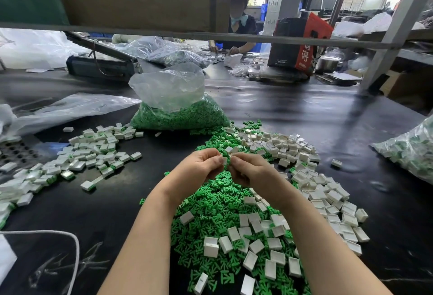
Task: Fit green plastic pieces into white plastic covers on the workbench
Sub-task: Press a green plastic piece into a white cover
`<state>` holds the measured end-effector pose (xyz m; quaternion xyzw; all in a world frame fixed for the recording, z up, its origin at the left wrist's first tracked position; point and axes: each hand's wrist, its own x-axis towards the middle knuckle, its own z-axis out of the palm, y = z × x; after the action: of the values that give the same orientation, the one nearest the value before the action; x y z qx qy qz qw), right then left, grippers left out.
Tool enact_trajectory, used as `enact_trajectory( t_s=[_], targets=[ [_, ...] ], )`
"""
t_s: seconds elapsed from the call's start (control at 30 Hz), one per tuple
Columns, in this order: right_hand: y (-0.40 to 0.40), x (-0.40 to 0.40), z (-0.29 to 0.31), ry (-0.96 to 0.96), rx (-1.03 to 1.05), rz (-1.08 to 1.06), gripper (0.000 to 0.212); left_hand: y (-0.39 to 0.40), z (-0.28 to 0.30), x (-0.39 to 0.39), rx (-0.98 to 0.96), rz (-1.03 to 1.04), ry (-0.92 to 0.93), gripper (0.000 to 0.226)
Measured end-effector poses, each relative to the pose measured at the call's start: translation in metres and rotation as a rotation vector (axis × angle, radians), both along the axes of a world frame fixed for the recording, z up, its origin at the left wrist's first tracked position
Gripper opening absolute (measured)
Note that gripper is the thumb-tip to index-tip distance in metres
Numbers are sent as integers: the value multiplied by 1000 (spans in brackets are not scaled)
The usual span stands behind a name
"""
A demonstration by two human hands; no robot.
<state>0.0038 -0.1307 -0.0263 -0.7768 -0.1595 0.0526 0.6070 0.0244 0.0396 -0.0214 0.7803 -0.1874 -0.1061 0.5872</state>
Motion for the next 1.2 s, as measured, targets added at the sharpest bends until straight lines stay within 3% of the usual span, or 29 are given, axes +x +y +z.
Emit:
enact_trajectory(
  t_s=[0.3, 0.63, 0.8, 1.2],
  targets=[
    [-6, -4, 6, 17, 5, 41, 33, -1, 1, -3, -55, -34, -6, 26],
    [-5, -5, 6, -3, -111, 80, 32, 3, 8, -6, 51, -91, -37, 22],
    [-7, -5, 7, -40, -83, 73, 33, 4, 8, -7, 28, -49, -52, 22],
    [-6, -2, -3, 141, 179, 58, 40, 1, 7, -5, -77, 39, -89, 12]
  ],
)
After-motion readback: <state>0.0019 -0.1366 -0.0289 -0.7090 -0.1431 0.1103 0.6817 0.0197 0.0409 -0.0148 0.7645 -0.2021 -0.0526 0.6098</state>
